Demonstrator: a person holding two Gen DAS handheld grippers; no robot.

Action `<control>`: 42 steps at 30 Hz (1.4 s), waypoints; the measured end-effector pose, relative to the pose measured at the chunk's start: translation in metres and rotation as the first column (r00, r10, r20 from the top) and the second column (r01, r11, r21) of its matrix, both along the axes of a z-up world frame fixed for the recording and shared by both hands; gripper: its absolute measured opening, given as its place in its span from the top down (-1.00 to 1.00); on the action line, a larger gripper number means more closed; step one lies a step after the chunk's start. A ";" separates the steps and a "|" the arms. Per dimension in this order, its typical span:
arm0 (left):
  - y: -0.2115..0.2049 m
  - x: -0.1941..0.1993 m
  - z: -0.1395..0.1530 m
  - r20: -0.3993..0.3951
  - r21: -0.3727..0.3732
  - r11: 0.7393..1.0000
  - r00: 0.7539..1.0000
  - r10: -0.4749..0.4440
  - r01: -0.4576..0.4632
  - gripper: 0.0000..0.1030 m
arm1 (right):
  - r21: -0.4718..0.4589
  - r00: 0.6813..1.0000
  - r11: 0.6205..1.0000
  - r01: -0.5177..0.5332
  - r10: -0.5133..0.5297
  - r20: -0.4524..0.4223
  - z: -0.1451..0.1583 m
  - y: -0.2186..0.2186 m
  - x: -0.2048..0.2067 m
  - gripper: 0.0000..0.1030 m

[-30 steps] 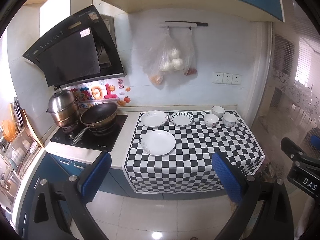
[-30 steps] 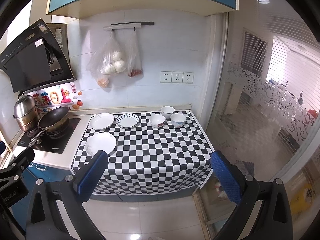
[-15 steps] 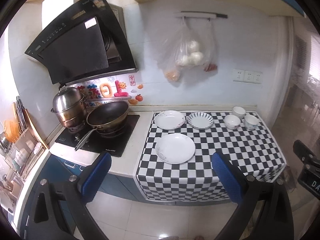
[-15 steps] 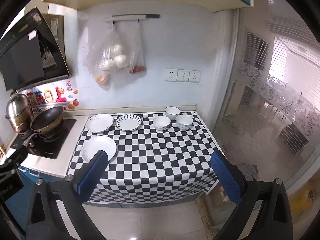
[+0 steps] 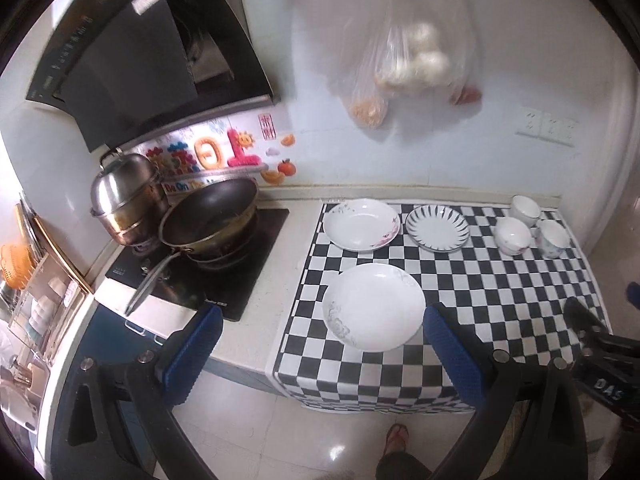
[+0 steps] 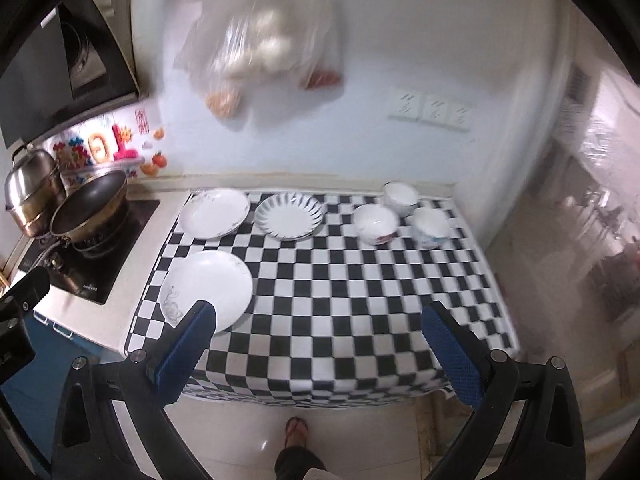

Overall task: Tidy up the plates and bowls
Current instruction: 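Move both tools down toward the large grey-flower white plate, then close the left tool on the plate rim while the right tool grips the rim too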

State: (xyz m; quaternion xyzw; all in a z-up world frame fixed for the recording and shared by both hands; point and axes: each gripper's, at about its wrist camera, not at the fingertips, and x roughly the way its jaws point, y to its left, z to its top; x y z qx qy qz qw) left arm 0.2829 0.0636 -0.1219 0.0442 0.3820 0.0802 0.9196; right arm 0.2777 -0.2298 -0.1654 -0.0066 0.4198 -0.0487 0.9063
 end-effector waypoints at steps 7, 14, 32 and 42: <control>-0.001 0.093 -0.061 -0.140 0.031 0.999 0.989 0.039 -0.035 -1.00 | 0.022 0.989 0.996 -0.083 0.085 -0.124 -0.066 0.003 0.108 -1.00; 0.013 0.159 -0.127 -0.278 0.035 0.996 0.957 0.084 -0.077 -1.00 | 0.031 0.956 0.988 -0.150 0.153 -0.249 -0.133 0.020 0.184 -1.00; 0.050 0.266 -0.278 -0.602 -0.081 0.997 0.798 -0.045 -0.005 -0.58 | 0.212 0.829 0.972 -0.100 0.199 -0.523 -0.282 0.044 0.263 -1.00; 0.060 0.280 -0.320 -0.695 -0.160 0.987 0.707 -0.131 0.025 -0.13 | 0.329 0.742 0.944 -0.027 0.240 -0.626 -0.334 0.049 0.282 -0.89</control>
